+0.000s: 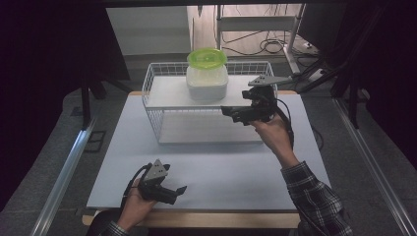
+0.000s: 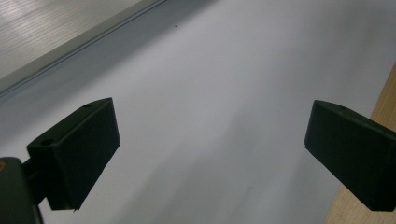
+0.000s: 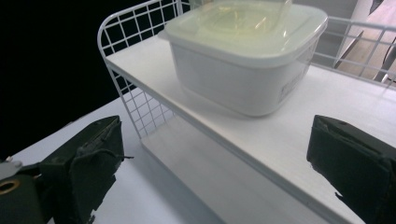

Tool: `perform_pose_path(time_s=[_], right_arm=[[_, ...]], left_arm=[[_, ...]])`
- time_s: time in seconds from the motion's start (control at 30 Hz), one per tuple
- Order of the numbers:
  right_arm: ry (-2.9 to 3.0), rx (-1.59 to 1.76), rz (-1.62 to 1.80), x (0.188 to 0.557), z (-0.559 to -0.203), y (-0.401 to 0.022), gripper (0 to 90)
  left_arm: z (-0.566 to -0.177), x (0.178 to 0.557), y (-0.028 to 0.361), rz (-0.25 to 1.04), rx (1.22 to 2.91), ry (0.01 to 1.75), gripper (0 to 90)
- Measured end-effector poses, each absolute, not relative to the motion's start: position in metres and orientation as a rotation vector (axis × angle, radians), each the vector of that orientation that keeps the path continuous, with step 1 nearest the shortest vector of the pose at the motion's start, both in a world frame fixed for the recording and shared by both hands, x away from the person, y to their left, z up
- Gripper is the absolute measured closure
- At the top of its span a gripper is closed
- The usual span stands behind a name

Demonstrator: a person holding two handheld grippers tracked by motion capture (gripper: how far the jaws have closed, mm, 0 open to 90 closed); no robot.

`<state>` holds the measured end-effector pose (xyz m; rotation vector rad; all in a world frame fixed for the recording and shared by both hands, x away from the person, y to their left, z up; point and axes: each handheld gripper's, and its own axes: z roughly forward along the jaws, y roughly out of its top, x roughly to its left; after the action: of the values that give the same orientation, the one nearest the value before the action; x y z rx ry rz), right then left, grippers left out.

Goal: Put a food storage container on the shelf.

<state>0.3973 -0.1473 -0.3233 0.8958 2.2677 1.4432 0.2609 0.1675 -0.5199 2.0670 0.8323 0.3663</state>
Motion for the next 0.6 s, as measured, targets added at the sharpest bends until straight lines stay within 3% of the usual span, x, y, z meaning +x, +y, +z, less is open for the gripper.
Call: perform_pose_path(time_s=[0.6], right_arm=[[2.293, 0.833, 1.412, 0.372, -0.363, -0.153, 3.9]], left_arm=[[-0.518, 0.261, 0.17, 0.302, 2.008, 0.791, 1.6]])
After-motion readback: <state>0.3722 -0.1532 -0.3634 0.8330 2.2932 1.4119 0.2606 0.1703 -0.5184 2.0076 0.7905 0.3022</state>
